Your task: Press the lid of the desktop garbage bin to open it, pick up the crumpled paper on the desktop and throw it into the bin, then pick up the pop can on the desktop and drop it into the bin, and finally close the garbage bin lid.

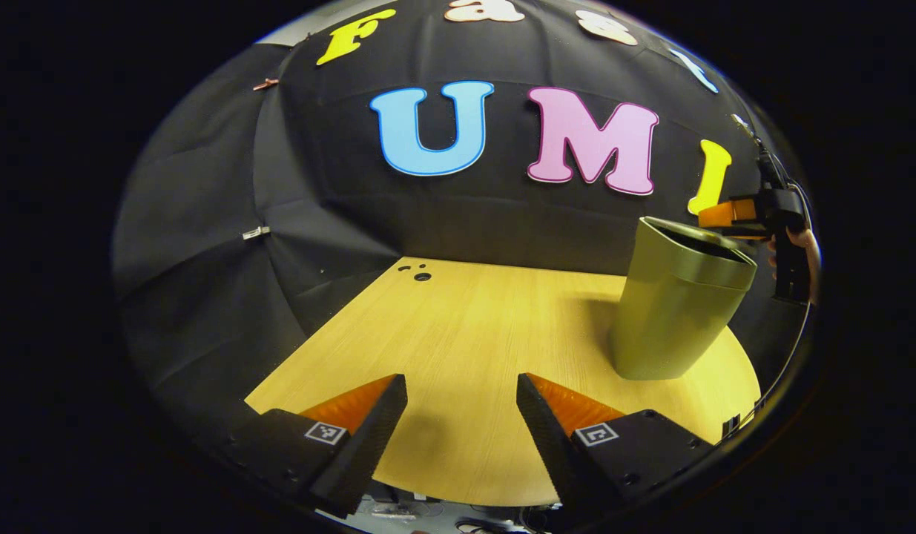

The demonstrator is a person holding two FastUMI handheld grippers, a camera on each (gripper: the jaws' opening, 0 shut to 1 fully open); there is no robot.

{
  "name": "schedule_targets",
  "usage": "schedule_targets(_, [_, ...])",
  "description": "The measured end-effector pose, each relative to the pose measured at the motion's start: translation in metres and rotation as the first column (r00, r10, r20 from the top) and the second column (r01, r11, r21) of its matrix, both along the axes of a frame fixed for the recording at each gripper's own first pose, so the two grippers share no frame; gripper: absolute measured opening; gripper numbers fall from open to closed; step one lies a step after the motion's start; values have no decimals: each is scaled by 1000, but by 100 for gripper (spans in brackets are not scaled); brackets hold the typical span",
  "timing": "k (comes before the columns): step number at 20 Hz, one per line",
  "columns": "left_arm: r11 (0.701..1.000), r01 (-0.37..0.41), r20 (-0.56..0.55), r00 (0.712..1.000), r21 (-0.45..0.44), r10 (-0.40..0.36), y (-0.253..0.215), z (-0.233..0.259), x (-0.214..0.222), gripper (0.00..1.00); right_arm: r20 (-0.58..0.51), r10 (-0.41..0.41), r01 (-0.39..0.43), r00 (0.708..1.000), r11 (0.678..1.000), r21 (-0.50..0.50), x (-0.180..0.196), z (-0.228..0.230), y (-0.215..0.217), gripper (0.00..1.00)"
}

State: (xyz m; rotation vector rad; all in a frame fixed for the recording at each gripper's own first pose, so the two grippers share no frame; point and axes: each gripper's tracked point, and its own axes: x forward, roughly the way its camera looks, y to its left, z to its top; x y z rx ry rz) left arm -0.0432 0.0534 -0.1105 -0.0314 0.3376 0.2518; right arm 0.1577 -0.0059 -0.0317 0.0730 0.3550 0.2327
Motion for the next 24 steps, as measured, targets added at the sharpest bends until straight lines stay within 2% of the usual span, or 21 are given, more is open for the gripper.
schedule_targets(3, [1000,27,4,1000,1,-27,-14,7,16,96,22,19,-18,1000,997,-78,-3,-6,0,97])
schedule_targets(9, [996,77,-1,997,34,-77,-38,17,52,96,72,13,-8,997,998,-63,-3,-8,4,97])
schedule_targets(13, [989,138,17,990,47,-139,-61,26,67,96,37,21,-19,999,999,-51,-6,-14,6,98])
schedule_targets(15, [980,188,18,982,57,-190,-73,29,75,99,55,18,-15,998,998,-61,-4,-17,8,99])
schedule_targets(17, [969,234,30,971,78,-236,-78,34,81,95,80,9,-5,997,999,-53,-4,-11,9,99])
schedule_targets(21, [950,302,74,949,78,-308,-83,52,85,95,110,5,2,994,998,-61,-9,-9,8,98])
schedule_targets(24, [940,330,127,932,83,-338,-75,72,79,95,104,-71,80,992,993,-86,-15,-7,2,97])
